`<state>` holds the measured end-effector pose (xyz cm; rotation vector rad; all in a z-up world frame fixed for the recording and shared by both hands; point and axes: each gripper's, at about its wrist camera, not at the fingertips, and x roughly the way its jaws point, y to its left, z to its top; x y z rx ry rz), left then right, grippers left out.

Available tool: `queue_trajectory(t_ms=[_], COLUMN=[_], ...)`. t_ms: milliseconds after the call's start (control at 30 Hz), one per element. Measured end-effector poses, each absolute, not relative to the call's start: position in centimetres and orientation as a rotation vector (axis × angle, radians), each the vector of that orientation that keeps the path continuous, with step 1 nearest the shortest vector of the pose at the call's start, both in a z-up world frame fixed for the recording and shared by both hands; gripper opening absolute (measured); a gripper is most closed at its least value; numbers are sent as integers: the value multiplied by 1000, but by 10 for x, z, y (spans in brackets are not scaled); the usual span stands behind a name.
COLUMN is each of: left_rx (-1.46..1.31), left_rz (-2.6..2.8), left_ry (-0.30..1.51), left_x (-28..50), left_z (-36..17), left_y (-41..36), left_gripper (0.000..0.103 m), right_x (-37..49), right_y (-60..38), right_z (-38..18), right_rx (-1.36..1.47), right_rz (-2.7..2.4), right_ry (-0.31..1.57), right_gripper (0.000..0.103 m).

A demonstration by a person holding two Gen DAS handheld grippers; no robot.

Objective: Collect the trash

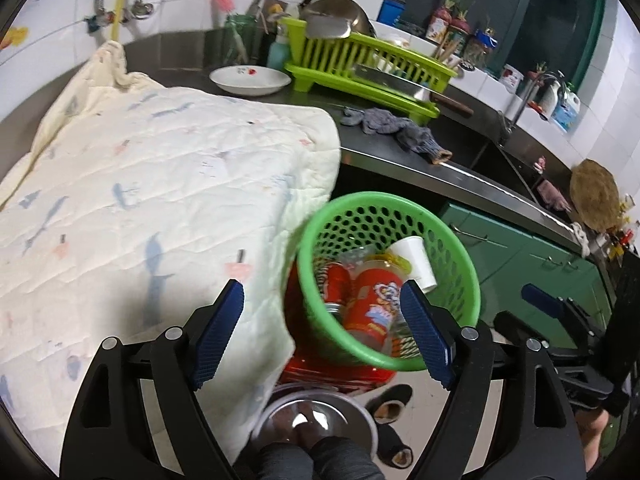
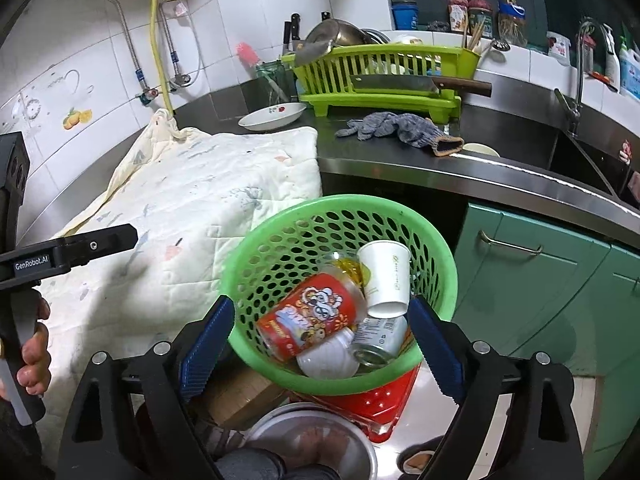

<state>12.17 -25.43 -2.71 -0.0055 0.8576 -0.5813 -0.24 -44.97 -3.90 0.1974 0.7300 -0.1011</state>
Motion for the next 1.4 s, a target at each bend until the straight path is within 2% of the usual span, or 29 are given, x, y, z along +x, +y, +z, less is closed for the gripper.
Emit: queue_trajectory(t_ms=[767,1133,1400], left_rx=[-23,-15,-13], left_rz=[-453,-396,-375], left_ry=[671,594,544], left_x=[74,48,32], left_z=[4,16,26], left_y=[-148,-115,-101], left_gripper=[83,97,98], right_x=[-18,-33,-44], right_y=[-374,-349,-335], right_z=[-9,4,14], right_rx=[113,122,127], right_rz=[-75,-51,-38], right_ry=[665,627,595], right_gripper=[90,92,93])
